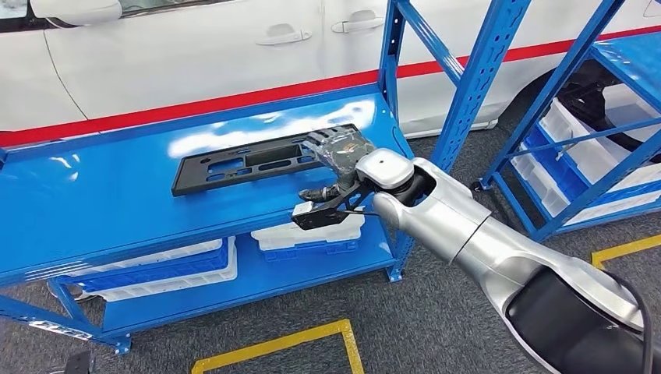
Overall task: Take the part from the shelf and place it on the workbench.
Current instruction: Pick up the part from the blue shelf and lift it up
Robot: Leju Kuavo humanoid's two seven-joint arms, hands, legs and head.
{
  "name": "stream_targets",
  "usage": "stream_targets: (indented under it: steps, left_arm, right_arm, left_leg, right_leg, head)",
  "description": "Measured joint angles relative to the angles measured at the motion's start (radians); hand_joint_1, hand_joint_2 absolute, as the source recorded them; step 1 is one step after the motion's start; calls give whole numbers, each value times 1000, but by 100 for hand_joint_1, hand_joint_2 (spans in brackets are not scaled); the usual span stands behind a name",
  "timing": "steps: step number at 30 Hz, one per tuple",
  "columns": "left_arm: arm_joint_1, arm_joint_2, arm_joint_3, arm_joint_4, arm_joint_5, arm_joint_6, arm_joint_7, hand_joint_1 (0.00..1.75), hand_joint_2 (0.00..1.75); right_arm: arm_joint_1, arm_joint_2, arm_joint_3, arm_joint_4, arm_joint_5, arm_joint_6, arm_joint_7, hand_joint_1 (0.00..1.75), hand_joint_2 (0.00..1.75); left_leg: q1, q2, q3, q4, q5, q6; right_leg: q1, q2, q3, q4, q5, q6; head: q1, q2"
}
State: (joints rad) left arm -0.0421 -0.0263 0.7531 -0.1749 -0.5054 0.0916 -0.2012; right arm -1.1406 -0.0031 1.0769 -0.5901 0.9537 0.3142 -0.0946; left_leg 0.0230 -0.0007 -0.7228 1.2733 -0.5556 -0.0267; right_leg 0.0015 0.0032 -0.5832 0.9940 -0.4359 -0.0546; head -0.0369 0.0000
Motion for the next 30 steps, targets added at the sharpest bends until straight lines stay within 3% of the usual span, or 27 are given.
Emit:
stream_targets:
  steps: [1, 2, 4, 5, 9, 11, 14, 15, 16, 17, 19, 20, 21, 23, 26, 29, 30]
  left_arm:
    - [1, 0, 1, 0, -1, 0, 0, 0, 0]
    - [1, 0, 2, 0, -2, 1, 0, 0, 0]
    - [1, 1, 4, 0, -7, 2, 1, 0, 0]
    - [0, 1, 5, 0, -9, 3, 1, 0, 0]
    - [0, 0, 9, 0, -13, 4, 3, 0, 0]
    - [0, -2, 13, 0, -14, 3, 3, 0, 0]
    - [0, -2, 19, 0, -16, 3, 2, 0, 0]
    - [0, -2, 21, 0, -16, 3, 2, 0, 0]
    - [0, -2, 21, 0, -17, 3, 3, 0, 0]
    - [0, -2, 22, 0, -18, 3, 3, 0, 0]
    - [1, -3, 22, 0, -19, 3, 2, 0, 0]
    - [0, -3, 22, 0, -20, 3, 2, 0, 0]
    - [0, -3, 23, 0, -20, 3, 2, 0, 0]
    - [-2, -4, 23, 0, -23, 1, 1, 0, 0]
    - [-2, -4, 23, 0, -29, 0, 0, 0, 0]
    - [-2, -1, 23, -1, -32, 0, 0, 0, 0]
    - [-1, 0, 23, -1, -34, 0, -1, 0, 0]
  right_arm:
    - [4, 0, 2, 0, -1, -2, 0, 0, 0]
    - [7, -1, 4, 0, -2, -4, -1, 0, 0]
    - [9, -2, 7, 0, -5, -8, -1, 0, 0]
    - [9, -3, 8, 0, -6, -9, -1, 0, 0]
    - [14, -10, 11, -2, -9, -11, 1, 0, 0]
    - [15, -15, 12, -3, -9, -12, 1, 0, 0]
    - [24, -22, 13, -3, -11, -12, 1, 0, 0]
    - [30, -24, 14, -3, -11, -12, 1, 0, 0]
    - [35, -26, 14, -4, -12, -12, 1, 0, 0]
    - [38, -27, 14, -5, -12, -12, 1, 0, 0]
    - [39, -29, 14, -9, -13, -11, 2, 0, 0]
    - [39, -29, 14, -10, -13, -10, 3, 0, 0]
    - [38, -30, 14, -12, -14, -10, 4, 0, 0]
    - [37, -31, 14, -17, -15, -9, 4, 0, 0]
    - [35, -33, 14, -20, -16, -10, 4, 0, 0]
    - [35, -33, 14, -22, -18, -10, 4, 0, 0]
    - [37, -33, 14, -22, -18, -10, 3, 0, 0]
  left_leg:
    - [1, 0, -6, -7, 22, -2]
    - [2, 0, 9, -51, 61, -3]
    - [2, 0, 65, -182, 134, -3]
    - [0, -1, 88, -230, 148, 1]
    - [-1, -3, 108, -265, 137, 26]
    - [3, -2, 116, -269, 133, 41]
    - [1, -1, 124, -270, 124, 54]
    - [1, -1, 127, -269, 120, 56]
    - [1, -2, 132, -268, 115, 56]
    - [0, -4, 140, -268, 110, 55]
    - [-1, -5, 157, -268, 97, 50]
    - [-3, -6, 162, -267, 92, 45]
    - [-4, -5, 164, -267, 88, 40]
    - [-5, -4, 163, -269, 85, 30]
    - [-1, -2, 150, -233, 58, 14]
    - [0, -2, 53, -53, -13, 2]
    - [0, -2, 19, -4, -21, 0]
  right_leg:
    - [0, 1, 5, 2, -5, 1]
    - [-1, 2, 11, 5, -12, 4]
    - [-1, 4, 21, 13, -28, 13]
    - [0, 5, 22, 17, -34, 18]
    - [4, 8, 21, 24, -46, 35]
    - [2, 6, -1, 72, -74, 44]
    - [-2, 4, -114, 269, -145, 51]
    - [-4, 3, -147, 314, -148, 51]
    - [-5, 3, -161, 320, -130, 50]
    - [-5, 3, -155, 287, -94, 47]
    - [-2, 2, -104, 156, -8, 36]
    - [2, 2, -78, 98, 16, 30]
    - [5, 2, -61, 60, 24, 25]
    - [9, 2, -50, 37, 13, 22]
    - [-1, 3, -32, 18, 10, 12]
    - [-4, 3, -18, 13, 2, 3]
    - [-4, 4, -15, 13, -2, 2]
  head:
    - [0, 0]
    - [0, 0]
    - [0, 0]
    - [0, 0]
    - [1, 0]
    - [1, 0]
    - [1, 0]
    - [1, 0]
    - [1, 0]
    - [1, 0]
    - [1, 0]
    - [1, 0]
    - [0, 0]
    - [1, 0]
    - [1, 0]
    - [0, 0]
    - [0, 0]
